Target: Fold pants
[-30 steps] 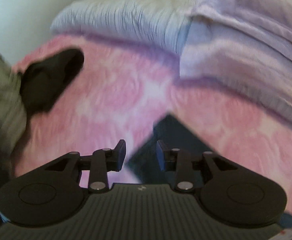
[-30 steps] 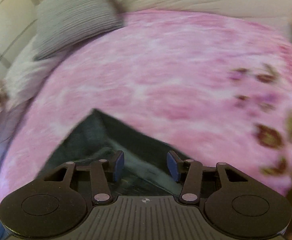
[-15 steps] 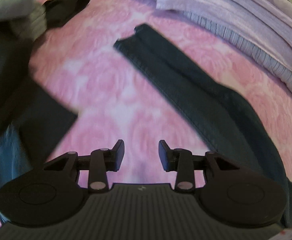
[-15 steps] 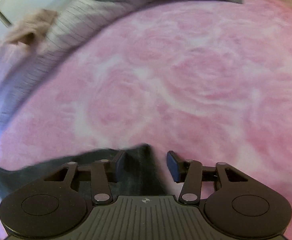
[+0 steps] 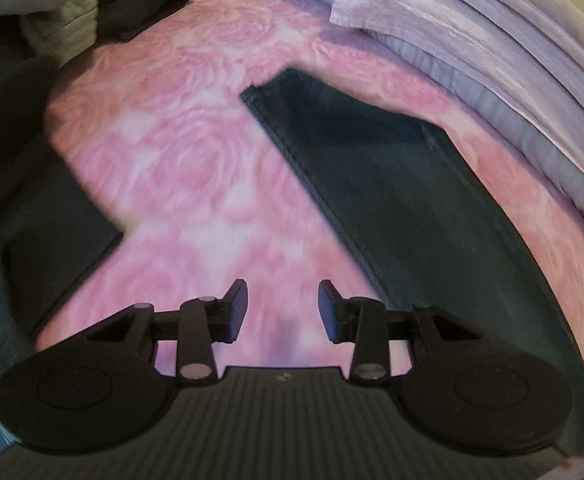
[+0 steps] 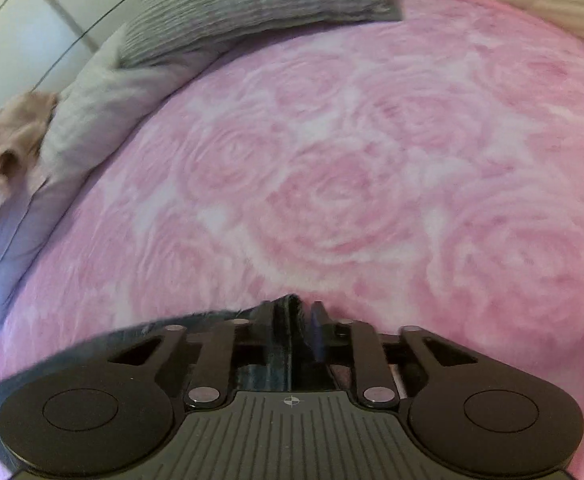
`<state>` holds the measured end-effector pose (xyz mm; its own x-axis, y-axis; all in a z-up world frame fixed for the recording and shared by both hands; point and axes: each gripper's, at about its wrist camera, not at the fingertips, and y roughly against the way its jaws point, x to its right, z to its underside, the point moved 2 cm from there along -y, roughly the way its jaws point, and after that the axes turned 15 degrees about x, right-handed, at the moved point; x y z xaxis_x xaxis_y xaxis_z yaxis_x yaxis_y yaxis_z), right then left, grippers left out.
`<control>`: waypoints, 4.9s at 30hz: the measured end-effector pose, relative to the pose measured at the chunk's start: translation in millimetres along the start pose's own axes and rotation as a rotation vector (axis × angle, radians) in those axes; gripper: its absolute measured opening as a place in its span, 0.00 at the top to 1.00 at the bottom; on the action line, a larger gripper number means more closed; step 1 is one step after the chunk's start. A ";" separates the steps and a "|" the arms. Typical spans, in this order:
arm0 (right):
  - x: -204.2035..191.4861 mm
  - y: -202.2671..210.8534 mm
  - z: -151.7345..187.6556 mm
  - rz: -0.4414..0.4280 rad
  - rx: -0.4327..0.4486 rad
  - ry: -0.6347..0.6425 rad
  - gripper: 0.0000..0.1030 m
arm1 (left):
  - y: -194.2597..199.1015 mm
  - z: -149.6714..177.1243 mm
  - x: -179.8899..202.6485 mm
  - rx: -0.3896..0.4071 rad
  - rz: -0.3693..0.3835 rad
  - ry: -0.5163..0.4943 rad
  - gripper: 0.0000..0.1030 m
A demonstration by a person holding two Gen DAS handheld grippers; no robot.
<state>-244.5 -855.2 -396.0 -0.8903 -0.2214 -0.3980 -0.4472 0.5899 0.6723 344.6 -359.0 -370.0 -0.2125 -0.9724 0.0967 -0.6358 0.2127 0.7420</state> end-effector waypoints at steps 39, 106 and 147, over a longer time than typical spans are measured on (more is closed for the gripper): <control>-52.3 217.0 156.6 0.243 0.036 0.218 0.56 | 31.3 55.7 -25.4 0.026 0.336 -0.422 0.69; -51.2 306.0 295.3 0.375 -0.015 0.116 0.72 | 10.1 27.0 -243.7 0.042 0.330 -0.685 0.90; -145.7 410.6 323.9 -0.082 -0.129 0.395 0.18 | 282.1 137.1 -291.7 0.004 0.240 -0.561 0.58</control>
<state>-270.6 -329.1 -264.1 -0.8047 -0.5588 -0.2007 -0.5028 0.4615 0.7309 125.5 -2.2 -279.8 -0.7081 -0.6983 -0.1045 -0.5243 0.4209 0.7402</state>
